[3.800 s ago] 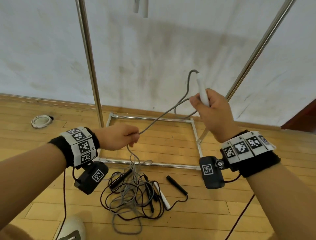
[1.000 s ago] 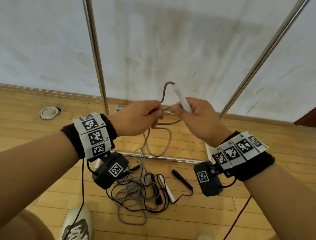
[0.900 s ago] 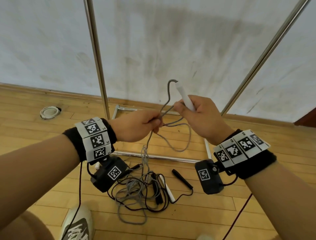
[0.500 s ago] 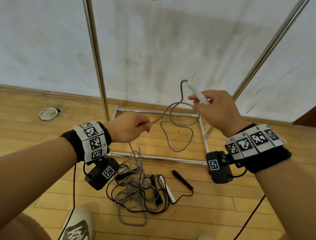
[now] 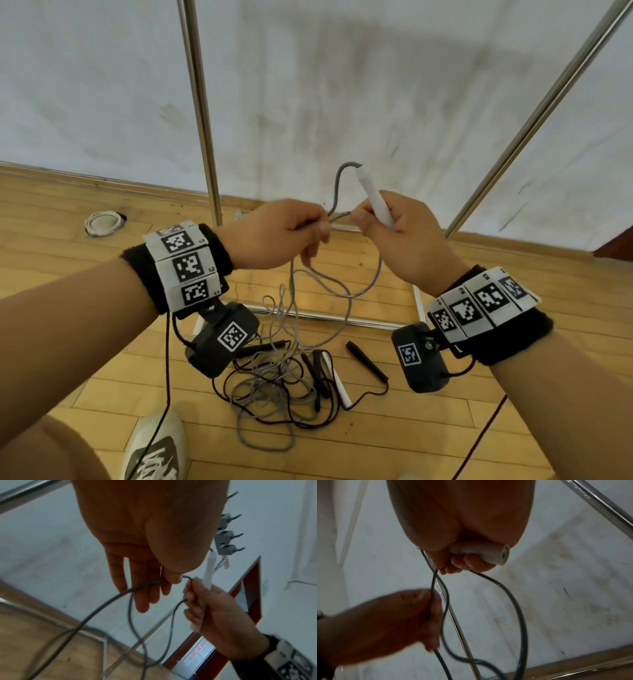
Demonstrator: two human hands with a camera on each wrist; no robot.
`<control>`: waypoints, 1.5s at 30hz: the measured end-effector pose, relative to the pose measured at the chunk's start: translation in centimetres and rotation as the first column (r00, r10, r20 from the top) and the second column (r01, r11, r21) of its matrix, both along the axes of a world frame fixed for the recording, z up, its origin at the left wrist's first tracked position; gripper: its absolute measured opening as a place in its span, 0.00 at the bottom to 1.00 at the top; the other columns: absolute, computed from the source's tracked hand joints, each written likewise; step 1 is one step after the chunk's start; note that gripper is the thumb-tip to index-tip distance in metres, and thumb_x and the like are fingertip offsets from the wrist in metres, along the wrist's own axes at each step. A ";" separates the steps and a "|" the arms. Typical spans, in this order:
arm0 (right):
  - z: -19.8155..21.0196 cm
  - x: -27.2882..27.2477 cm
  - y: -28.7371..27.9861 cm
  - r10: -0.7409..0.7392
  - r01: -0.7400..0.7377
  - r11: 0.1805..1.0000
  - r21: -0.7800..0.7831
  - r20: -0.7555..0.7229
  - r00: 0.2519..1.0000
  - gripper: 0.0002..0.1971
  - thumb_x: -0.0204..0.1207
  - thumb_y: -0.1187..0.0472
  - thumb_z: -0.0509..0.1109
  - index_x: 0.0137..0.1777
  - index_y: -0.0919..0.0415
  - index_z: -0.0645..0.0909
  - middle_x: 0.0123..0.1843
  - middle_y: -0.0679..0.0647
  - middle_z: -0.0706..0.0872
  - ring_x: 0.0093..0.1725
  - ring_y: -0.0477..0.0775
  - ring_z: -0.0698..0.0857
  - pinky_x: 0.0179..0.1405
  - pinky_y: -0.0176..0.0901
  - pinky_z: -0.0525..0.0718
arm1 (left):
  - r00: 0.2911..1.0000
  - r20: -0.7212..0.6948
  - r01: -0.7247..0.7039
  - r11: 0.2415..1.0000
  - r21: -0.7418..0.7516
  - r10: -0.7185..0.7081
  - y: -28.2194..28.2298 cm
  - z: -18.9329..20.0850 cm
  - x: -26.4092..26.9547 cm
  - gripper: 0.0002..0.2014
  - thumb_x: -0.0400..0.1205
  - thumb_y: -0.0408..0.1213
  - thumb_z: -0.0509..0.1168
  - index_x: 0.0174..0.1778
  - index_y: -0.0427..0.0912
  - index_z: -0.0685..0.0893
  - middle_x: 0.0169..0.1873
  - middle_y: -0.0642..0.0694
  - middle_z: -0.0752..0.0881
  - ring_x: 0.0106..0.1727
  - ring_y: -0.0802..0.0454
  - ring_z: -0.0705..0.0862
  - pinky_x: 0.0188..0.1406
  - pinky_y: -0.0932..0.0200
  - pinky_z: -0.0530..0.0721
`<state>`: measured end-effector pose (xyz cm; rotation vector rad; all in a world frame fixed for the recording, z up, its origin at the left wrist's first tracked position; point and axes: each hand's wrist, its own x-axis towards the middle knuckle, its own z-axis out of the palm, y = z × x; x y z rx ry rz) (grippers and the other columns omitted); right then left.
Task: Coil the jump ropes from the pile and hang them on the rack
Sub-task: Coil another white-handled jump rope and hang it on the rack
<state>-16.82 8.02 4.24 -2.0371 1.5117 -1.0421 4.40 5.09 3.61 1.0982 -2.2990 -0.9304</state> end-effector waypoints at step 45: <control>1.9 -4.6 -2.4 -0.265 0.274 0.956 -0.104 0.090 0.960 0.10 0.81 0.55 0.69 0.38 0.47 0.84 0.40 0.56 0.88 0.38 0.54 0.83 0.38 0.46 0.80 | 0.963 0.267 -0.058 0.990 0.127 0.023 -1.4 -6.2 2.2 0.09 0.89 0.37 0.57 0.44 0.51 0.77 0.42 0.52 0.87 0.47 0.52 0.85 0.49 0.58 0.81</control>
